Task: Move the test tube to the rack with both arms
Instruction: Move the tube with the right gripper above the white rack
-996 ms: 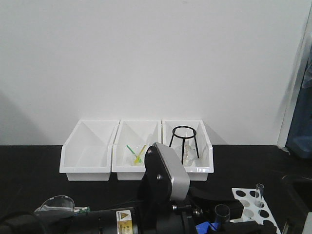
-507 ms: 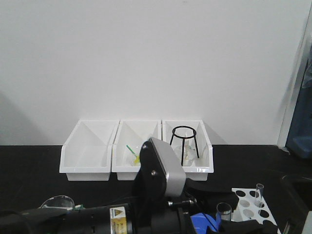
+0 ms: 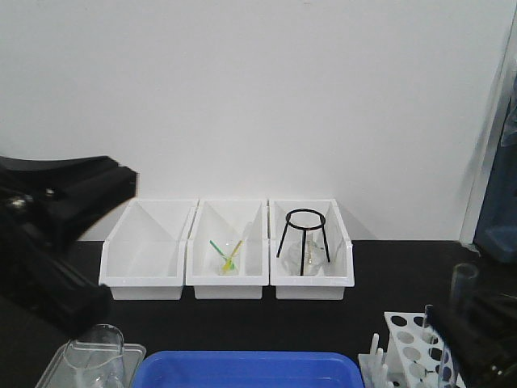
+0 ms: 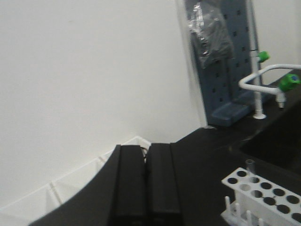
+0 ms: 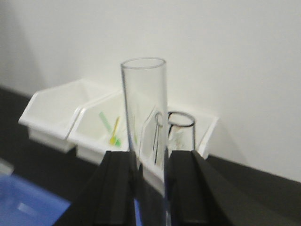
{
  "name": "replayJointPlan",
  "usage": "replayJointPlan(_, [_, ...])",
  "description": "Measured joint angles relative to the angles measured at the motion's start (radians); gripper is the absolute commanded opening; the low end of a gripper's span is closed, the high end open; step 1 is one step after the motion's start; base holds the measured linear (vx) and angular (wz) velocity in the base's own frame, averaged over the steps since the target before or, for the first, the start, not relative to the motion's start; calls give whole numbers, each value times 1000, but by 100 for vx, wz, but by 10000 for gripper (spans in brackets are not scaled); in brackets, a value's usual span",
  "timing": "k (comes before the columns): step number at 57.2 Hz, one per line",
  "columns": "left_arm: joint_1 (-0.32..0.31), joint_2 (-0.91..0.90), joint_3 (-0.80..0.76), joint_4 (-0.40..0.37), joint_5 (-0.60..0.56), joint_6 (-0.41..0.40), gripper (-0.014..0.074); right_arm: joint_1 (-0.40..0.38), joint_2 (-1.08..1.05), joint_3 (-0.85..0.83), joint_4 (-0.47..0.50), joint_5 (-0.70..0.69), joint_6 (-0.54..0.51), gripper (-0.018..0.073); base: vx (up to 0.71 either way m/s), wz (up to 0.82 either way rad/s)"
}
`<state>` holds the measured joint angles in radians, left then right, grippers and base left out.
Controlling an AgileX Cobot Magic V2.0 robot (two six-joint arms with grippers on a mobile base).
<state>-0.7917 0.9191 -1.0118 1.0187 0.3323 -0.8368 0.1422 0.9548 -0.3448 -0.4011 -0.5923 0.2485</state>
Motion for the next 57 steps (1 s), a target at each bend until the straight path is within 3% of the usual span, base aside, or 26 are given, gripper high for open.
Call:
replayJointPlan(8, [0,-52,0,-4,79,1,-8,-68,118,54,211,-281,-62,-8,0,0])
replayJointPlan(19, [0,-63,0,2,88,1,-8,-76,329,67,256,-513,-70,-8,0,0])
replayJointPlan(32, [0,-58,0,8,88,1,-8,-76,477,62,234,-548,-68,-8,0,0])
replayJointPlan(57, [0,-52,0,10,93,1,-8,-76,543,18,199,-549,-63,-8,0,0])
